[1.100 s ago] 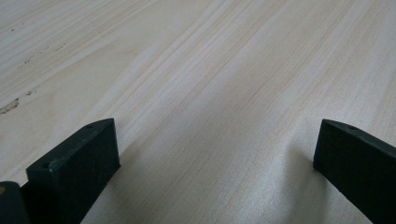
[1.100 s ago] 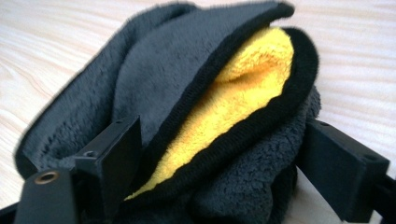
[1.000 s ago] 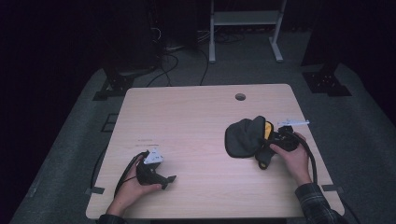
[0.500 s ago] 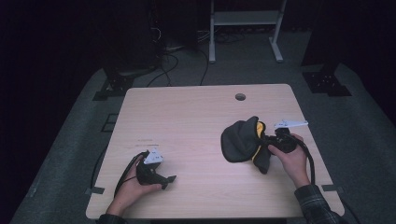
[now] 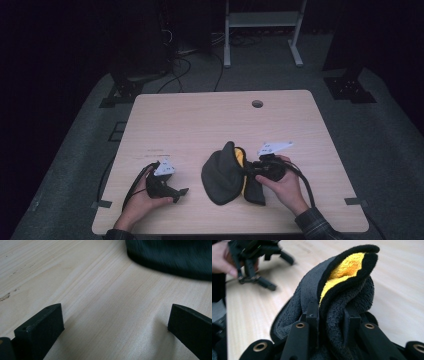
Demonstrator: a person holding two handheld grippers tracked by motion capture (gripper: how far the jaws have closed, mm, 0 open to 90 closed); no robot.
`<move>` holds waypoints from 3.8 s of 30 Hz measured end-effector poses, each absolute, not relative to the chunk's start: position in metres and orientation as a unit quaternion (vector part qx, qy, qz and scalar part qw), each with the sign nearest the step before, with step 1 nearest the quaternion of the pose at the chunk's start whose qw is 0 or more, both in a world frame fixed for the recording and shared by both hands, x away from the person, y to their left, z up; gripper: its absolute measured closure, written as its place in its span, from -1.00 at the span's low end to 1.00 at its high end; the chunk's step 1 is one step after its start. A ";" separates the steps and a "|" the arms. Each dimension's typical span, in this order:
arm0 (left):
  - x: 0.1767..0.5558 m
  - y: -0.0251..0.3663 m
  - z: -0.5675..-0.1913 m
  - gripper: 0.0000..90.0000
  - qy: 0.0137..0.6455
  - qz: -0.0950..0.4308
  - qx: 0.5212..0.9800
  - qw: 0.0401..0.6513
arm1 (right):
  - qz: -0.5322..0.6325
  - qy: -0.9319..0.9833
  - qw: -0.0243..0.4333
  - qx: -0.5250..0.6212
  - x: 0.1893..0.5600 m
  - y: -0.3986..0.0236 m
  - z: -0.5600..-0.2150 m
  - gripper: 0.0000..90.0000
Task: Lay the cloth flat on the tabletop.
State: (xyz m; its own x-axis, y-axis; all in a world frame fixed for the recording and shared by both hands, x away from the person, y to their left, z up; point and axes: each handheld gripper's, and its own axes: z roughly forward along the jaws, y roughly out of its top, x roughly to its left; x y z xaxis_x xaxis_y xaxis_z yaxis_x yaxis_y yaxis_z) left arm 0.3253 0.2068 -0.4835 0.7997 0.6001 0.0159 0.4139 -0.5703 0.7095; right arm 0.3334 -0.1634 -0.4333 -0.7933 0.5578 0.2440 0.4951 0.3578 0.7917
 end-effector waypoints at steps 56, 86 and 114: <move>0.325 0.207 -0.484 -1.00 0.290 0.128 0.876 0.364 | 0.478 0.809 0.068 0.335 0.290 -0.200 -0.430 0.92; 0.343 0.075 -0.437 -0.43 0.219 0.077 0.862 0.451 | 0.485 0.799 0.076 0.347 0.300 -0.219 -0.427 0.92; 0.349 0.149 -0.406 0.71 0.247 0.093 0.818 0.512 | 0.501 0.779 0.109 0.361 0.297 -0.249 -0.414 0.93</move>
